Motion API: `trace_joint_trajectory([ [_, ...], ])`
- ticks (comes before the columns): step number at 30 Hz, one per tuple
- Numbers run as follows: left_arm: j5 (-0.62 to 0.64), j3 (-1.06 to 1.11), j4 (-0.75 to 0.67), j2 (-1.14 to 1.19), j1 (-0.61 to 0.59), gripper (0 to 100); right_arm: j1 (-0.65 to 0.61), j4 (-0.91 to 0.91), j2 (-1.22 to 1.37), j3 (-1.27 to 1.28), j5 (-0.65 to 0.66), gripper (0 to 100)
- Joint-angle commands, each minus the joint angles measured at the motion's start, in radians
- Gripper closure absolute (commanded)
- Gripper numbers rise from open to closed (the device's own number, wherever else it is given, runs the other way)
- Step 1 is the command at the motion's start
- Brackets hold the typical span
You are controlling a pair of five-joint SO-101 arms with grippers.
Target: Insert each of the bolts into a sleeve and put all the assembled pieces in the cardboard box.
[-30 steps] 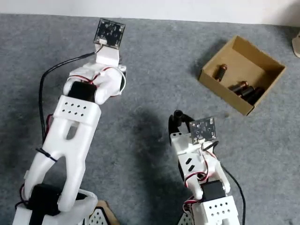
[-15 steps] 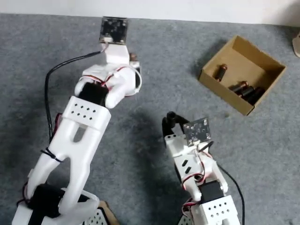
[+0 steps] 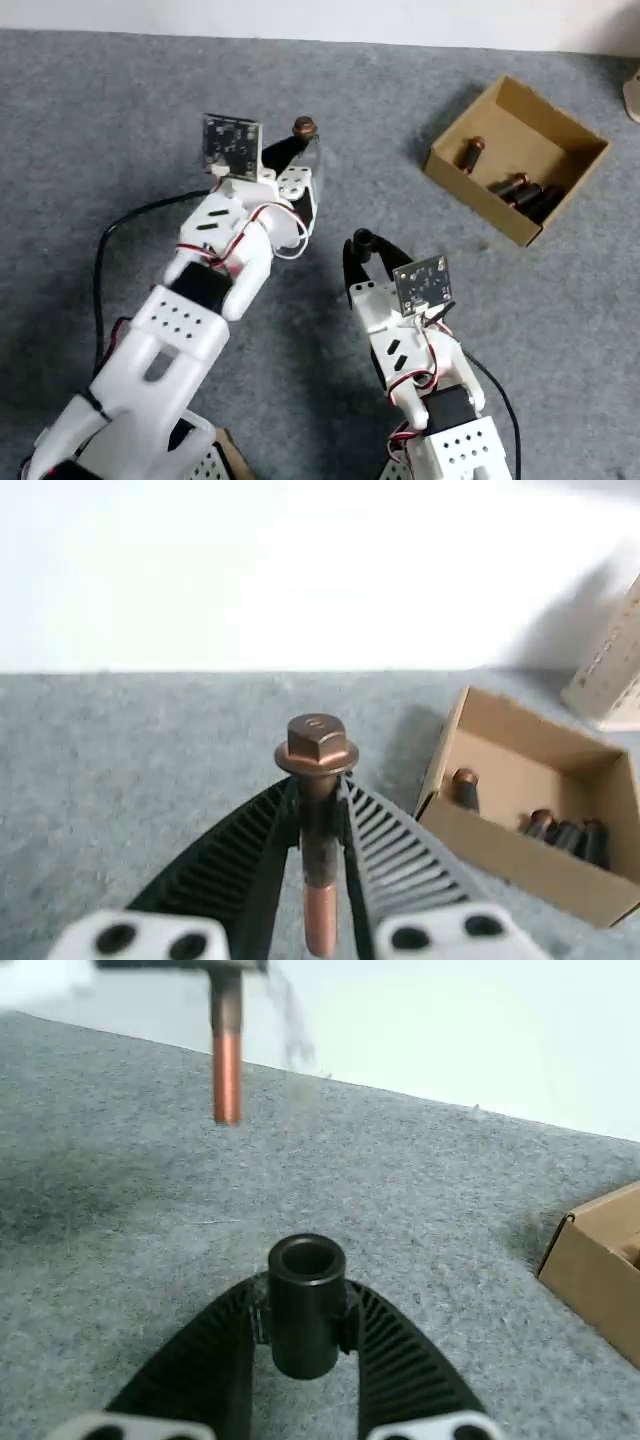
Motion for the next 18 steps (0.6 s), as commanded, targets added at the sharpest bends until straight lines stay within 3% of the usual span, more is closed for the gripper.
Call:
trace_joint_trajectory([
  [1, 0.021, -0.012, -0.037, -0.070, 0.018, 100, -0.007, -0.035, 0.005, 0.090, 0.002, 99.5],
  [4, 0.074, -0.012, -0.026, -0.094, 0.019, 100, -0.007, -0.035, 0.005, 0.090, 0.002, 99.5],
  [10, 0.075, -0.012, 0.106, -0.179, 0.124, 100, -0.027, -0.036, 0.005, 0.090, 0.002, 99.5],
  [18, 0.075, 0.028, 0.161, -0.229, 0.191, 100, -0.036, -0.036, 0.005, 0.090, 0.002, 99.5],
])
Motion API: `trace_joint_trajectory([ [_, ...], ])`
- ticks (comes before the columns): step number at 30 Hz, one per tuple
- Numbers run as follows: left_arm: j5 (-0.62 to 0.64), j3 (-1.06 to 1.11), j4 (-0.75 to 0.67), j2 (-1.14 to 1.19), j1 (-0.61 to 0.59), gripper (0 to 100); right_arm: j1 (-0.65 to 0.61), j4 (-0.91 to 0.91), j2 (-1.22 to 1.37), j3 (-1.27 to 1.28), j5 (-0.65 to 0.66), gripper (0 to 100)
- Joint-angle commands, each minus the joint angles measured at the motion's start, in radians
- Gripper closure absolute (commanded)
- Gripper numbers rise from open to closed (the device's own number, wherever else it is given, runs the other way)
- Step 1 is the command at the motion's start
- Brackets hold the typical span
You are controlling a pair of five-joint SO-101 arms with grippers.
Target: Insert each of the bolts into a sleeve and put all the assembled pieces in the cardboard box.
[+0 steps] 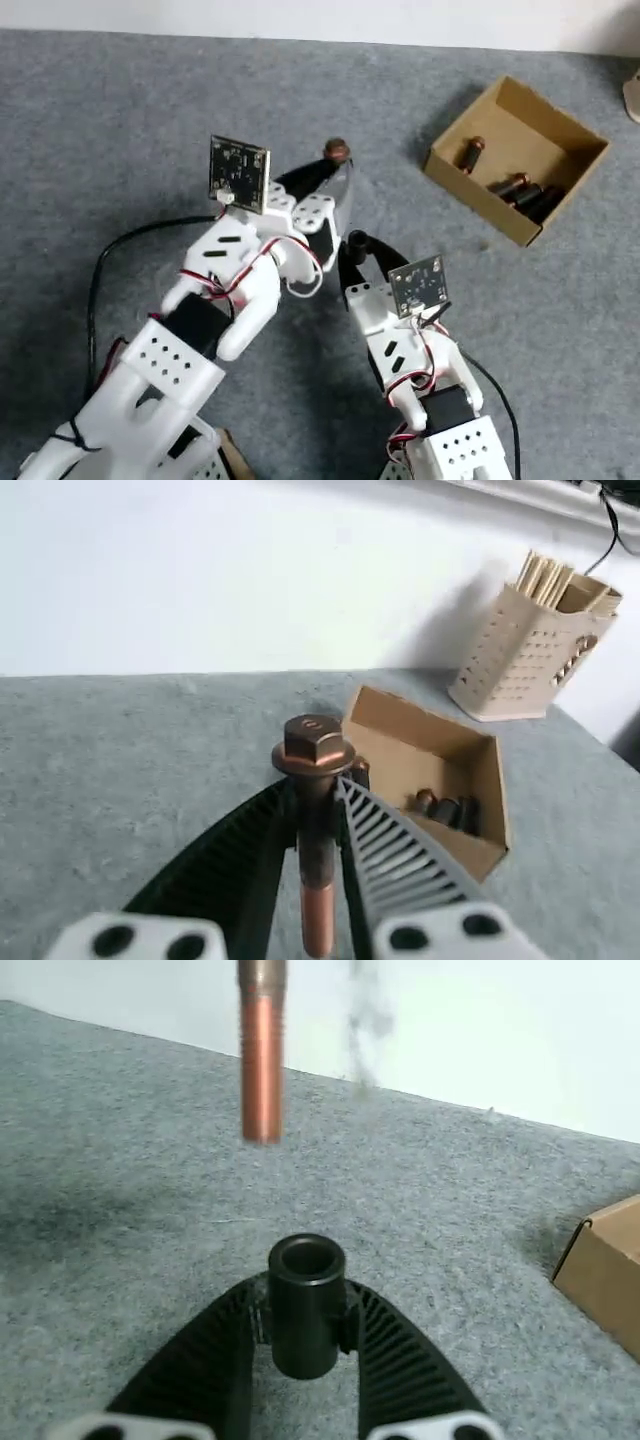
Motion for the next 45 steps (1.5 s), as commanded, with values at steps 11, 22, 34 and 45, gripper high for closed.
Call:
trace_joint_trajectory([
  [11, 0.000, 0.059, 0.000, -0.041, 0.085, 100, -0.007, -0.036, 0.005, 0.090, 0.002, 99.5],
  [22, -0.101, 0.142, -0.160, -0.033, 0.104, 100, -0.007, -0.033, 0.005, 0.090, 0.002, 99.5],
  [34, -0.110, 0.200, -0.181, -0.033, 0.104, 100, -0.002, -0.033, 0.005, 0.090, 0.002, 99.5],
  [45, -0.236, 0.348, -0.402, -0.033, 0.110, 100, -0.002, -0.031, 0.004, 0.090, 0.002, 99.5],
])
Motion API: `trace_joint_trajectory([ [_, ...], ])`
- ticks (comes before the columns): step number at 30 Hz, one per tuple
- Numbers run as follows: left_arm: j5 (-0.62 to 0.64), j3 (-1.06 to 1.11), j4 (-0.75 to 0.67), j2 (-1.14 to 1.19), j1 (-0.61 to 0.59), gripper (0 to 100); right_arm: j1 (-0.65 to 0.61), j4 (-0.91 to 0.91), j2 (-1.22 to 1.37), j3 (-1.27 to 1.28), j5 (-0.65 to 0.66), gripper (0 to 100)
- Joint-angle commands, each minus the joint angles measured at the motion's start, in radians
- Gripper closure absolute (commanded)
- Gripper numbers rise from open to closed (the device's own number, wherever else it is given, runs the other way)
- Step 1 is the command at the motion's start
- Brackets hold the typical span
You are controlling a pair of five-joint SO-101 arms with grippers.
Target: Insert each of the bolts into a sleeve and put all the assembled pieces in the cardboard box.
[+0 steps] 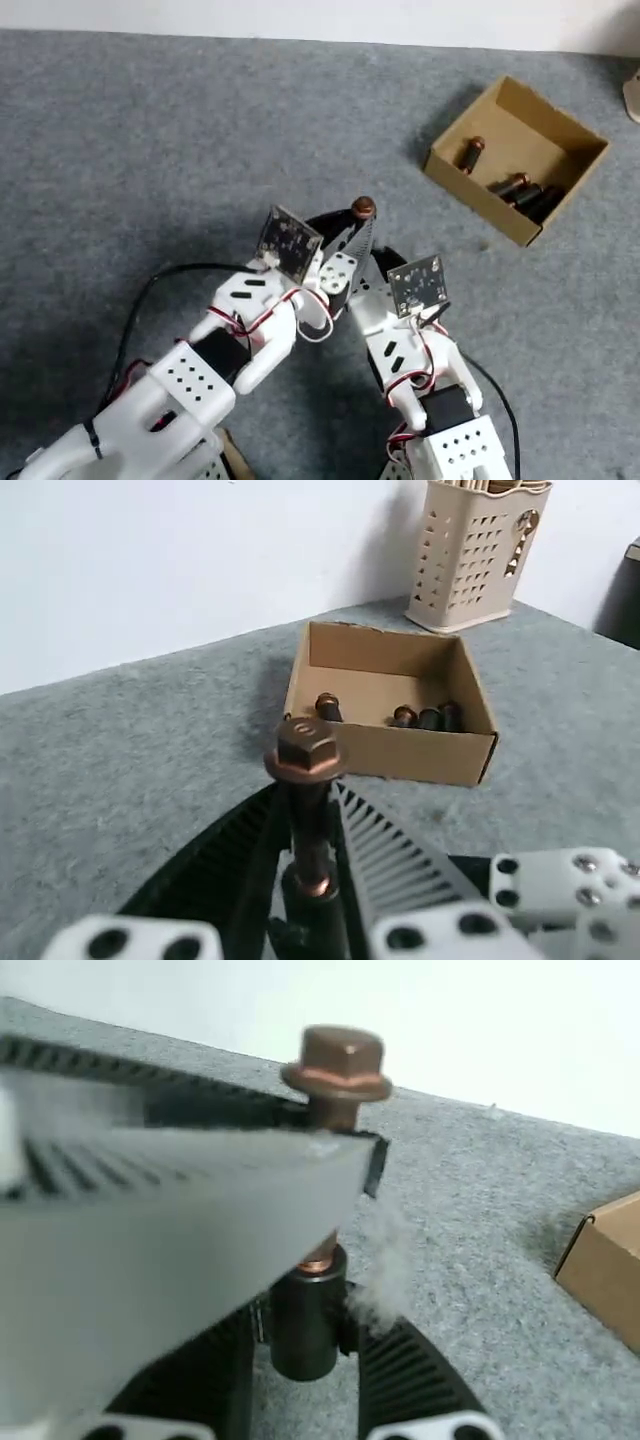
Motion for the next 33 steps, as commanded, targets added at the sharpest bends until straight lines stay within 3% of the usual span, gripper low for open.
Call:
trace_joint_trajectory([
  [1, -0.012, -0.004, -0.043, -0.016, 0.012, 100, -0.002, -0.033, 0.002, 0.090, 0.003, 99.5],
  [8, -0.012, -0.013, 0.041, -0.024, 0.005, 99, 0.050, -0.033, 0.002, 0.082, 0.000, 99.5],
  [16, -0.012, -0.059, 0.239, -0.024, 0.005, 99, 0.053, -0.033, 0.002, 0.082, 0.000, 99.5],
  [21, -0.009, -0.054, 0.334, -0.024, 0.012, 85, 0.053, -0.033, 0.002, 0.081, 0.002, 99.5],
  [33, -0.008, -0.047, 0.351, -0.025, -0.058, 81, 0.058, -0.033, 0.004, 0.081, 0.002, 99.5],
])
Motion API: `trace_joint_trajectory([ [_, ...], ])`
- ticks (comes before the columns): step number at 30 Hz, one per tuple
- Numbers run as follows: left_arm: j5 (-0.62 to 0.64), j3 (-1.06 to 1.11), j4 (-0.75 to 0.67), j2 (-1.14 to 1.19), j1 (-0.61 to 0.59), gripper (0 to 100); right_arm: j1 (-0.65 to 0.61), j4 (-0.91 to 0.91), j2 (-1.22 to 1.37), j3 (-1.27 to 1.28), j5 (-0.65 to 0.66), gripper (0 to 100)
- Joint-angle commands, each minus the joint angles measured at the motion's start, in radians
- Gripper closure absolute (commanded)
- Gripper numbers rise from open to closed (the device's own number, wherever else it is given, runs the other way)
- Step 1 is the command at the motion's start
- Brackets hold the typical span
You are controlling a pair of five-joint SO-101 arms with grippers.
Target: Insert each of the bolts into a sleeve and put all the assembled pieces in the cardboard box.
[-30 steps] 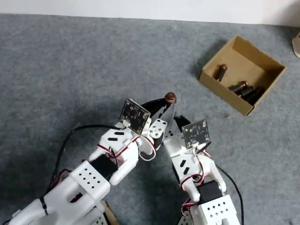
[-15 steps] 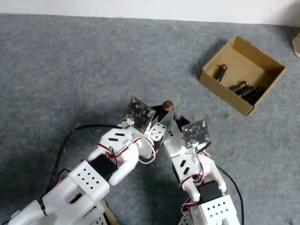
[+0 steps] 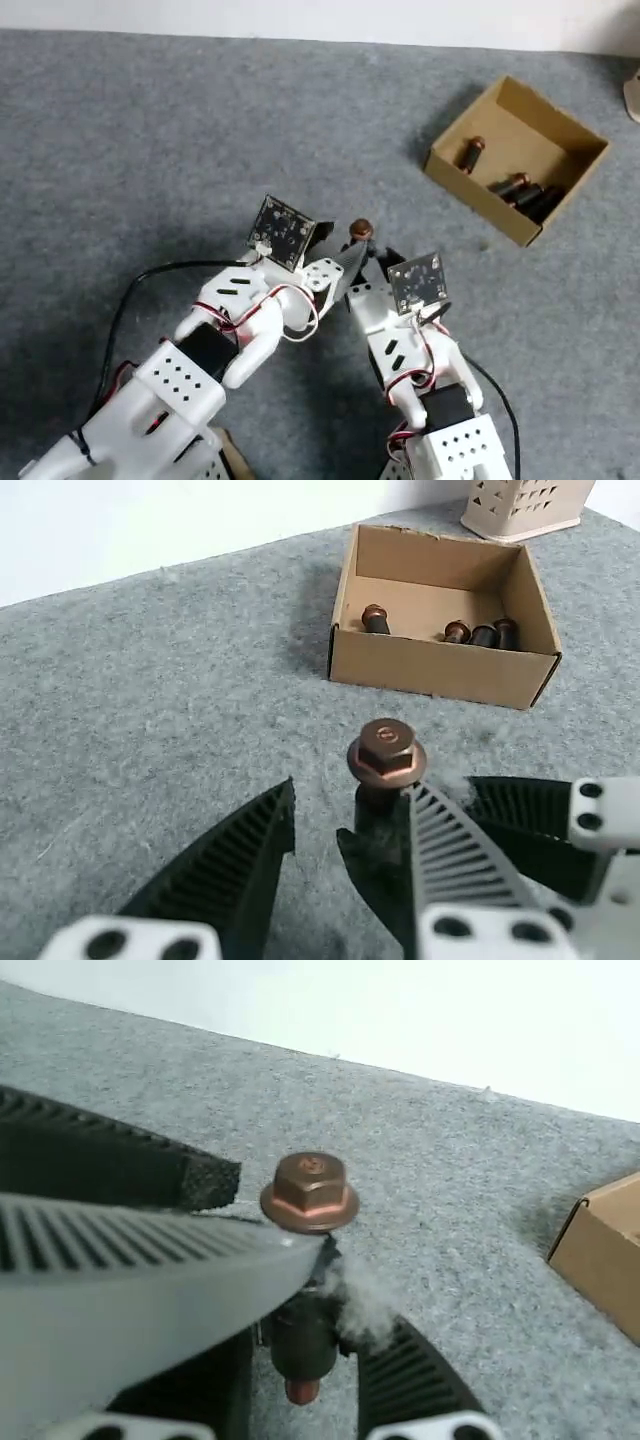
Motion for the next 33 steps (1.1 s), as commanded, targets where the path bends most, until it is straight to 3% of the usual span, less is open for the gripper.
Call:
trace_joint_trajectory([
  [1, -0.006, -0.010, 0.021, 0.002, -0.050, 79, 0.022, -0.035, -0.005, 0.079, -0.003, 99.5],
  [5, -0.005, -0.013, 0.048, 0.002, -0.071, 73, 0.022, -0.035, -0.005, 0.079, -0.003, 99.5],
  [10, -0.003, -0.090, 0.175, 0.002, -0.082, 72, 0.022, -0.035, -0.005, 0.079, -0.003, 99.5],
  [15, -0.003, -0.110, 0.184, -0.016, -0.148, 72, 0.024, -0.035, -0.005, 0.081, -0.003, 99.5],
  [24, 0.051, -0.099, 0.414, -0.394, -0.068, 72, 0.024, -0.035, -0.005, 0.081, -0.003, 99.5],
  [30, 0.054, -0.068, 0.423, -0.432, -0.116, 73, 0.024, -0.035, -0.004, 0.081, -0.003, 99.5],
  [33, 0.055, -0.091, 0.423, -0.389, -0.133, 80, 0.024, -0.030, -0.004, 0.079, -0.003, 99.5],
])
